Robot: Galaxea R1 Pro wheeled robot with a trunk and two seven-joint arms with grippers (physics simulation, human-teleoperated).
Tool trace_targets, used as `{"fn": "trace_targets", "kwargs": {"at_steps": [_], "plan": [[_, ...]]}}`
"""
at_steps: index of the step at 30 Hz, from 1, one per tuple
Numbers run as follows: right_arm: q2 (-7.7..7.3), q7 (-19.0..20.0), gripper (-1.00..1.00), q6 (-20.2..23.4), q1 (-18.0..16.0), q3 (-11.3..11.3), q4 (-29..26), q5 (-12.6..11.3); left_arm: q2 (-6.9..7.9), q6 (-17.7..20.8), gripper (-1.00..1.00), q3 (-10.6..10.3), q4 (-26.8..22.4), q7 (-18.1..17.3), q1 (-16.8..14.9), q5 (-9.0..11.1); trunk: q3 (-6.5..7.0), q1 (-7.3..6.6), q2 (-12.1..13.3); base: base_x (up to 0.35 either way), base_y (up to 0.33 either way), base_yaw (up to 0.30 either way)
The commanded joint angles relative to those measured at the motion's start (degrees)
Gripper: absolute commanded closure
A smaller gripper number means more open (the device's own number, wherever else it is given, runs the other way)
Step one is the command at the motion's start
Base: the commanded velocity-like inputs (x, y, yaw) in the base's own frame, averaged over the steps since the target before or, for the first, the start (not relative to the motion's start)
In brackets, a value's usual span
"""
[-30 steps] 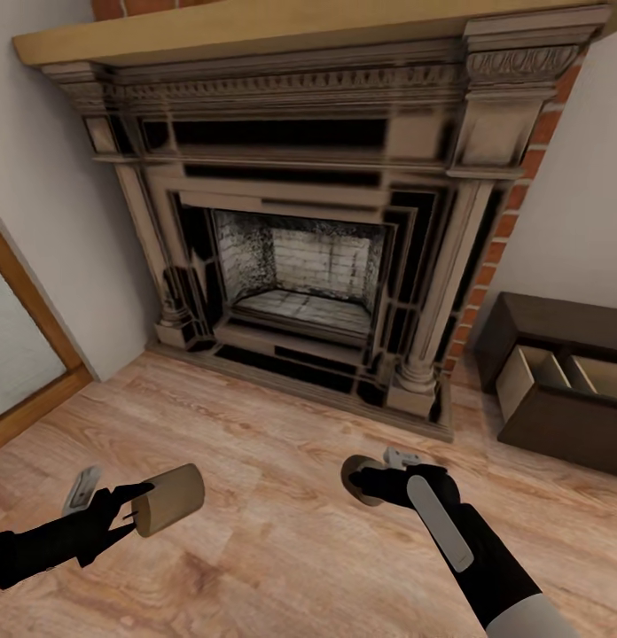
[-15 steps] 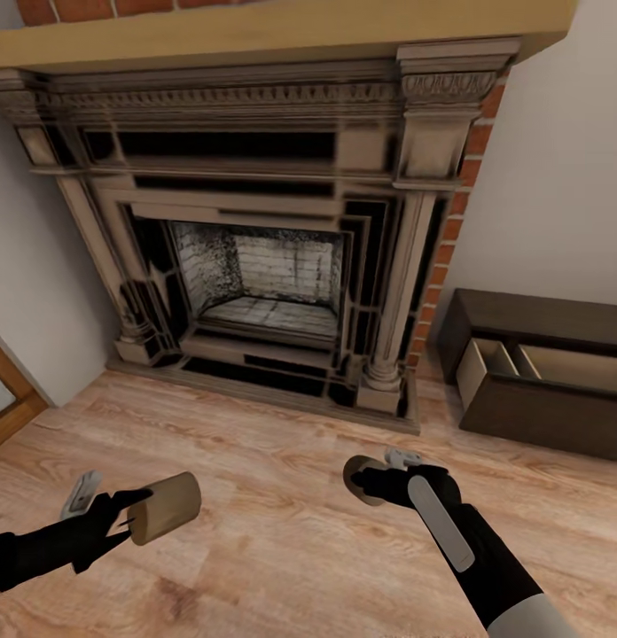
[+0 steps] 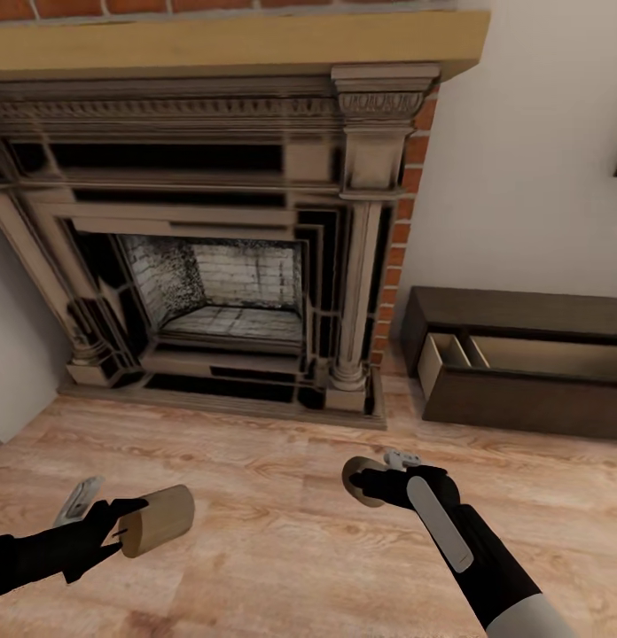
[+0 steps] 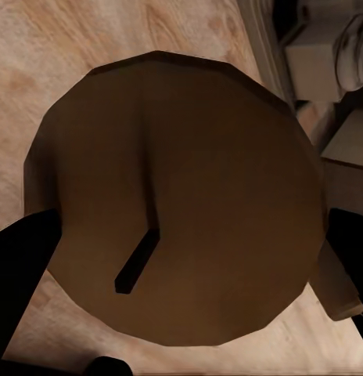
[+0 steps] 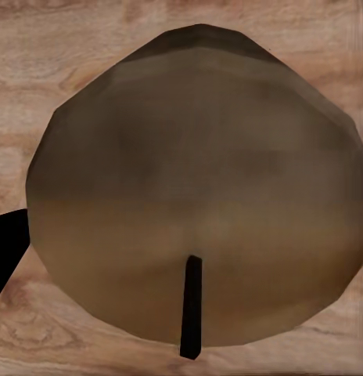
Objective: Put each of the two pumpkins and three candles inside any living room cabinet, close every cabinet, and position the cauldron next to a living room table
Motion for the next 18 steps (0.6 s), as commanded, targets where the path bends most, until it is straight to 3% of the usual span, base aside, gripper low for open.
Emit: {"fn": "trace_targets", "kwargs": {"at_steps": [1, 18], "plan": [[-0.04, -0.63, 1.0, -0.01, -0.06, 0.18, -0.05, -0.71, -0.01, 0.13, 1.0, 0.08, -0.05, 0.61, -0.02, 0.66, 0.13, -0.23, 0.39, 0.0, 0.0, -0.279], [-0.11, -1.02, 1.0, -0.01, 0.11, 0.19, 0.25, -0.74, 0.04, 0.18, 1.0, 0.09, -0.05, 0.46, -0.02, 1.04, 2.84, -3.97, 7.21, 0.0, 0.0, -0.273]]}}
